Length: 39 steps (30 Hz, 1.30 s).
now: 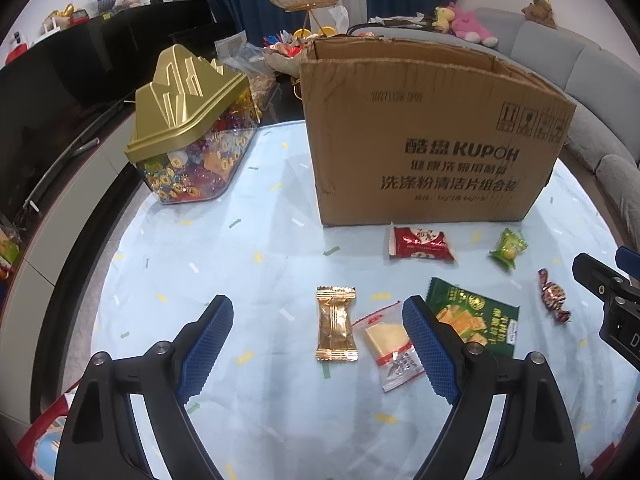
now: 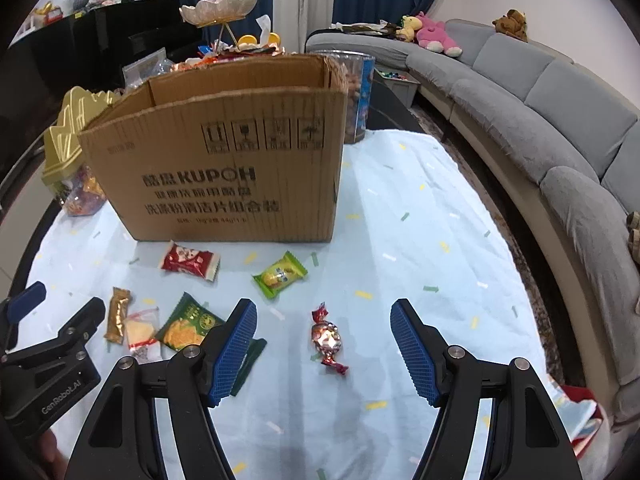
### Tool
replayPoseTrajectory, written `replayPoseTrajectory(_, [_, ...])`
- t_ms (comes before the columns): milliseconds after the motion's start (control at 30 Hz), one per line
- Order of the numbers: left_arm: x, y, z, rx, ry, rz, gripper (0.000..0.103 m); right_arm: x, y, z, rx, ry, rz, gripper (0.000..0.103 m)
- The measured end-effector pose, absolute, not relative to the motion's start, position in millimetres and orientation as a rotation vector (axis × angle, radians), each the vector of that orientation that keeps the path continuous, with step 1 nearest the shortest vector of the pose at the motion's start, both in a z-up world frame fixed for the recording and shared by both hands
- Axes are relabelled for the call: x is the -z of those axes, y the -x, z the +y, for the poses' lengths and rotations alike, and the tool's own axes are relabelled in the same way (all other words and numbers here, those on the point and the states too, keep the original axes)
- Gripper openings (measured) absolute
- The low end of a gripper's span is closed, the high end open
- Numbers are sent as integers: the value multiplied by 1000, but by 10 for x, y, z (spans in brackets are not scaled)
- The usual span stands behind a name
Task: Organize snacks
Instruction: 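Grasp the gold-wrapped candy with the left tool while the right tool grasps the red-wrapped candy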
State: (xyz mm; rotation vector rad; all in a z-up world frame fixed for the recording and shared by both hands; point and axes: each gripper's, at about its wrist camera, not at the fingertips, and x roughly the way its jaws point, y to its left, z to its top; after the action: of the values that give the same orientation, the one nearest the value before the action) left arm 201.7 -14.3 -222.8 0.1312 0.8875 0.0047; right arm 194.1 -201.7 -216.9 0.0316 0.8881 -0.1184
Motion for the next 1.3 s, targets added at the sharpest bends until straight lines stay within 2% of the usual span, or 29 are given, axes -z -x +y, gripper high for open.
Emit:
replayPoseTrajectory(300, [2396,-2045,-116,-25,-137,855,86,2379,-1967,-1995,121,-30,874,70])
replayPoseTrajectory(433, [2501,-2090,-105,-47,-151,860,81,2468,-1992,-1988,120,-35,876,70])
replayPoseTrajectory(733, [2626,-2193,-46,-57,-115,875,78,2558,-2022,-1941,108,-18,864,70])
replayPoseTrajectory(933, [2710,-2252,-67,-37,-107,899,70,2613,-2052,-1974,122,-21,870,70])
replayPoseTrajectory(1067, [2755,-2274,-74,-29,-100,914,66,2705,-2090,-2003,119,-26,900,62])
replayPoseTrajectory(1300, [2801,-2332,-52,-24,-89,923,61,2820,-2142,-2082,120,-46,945,57])
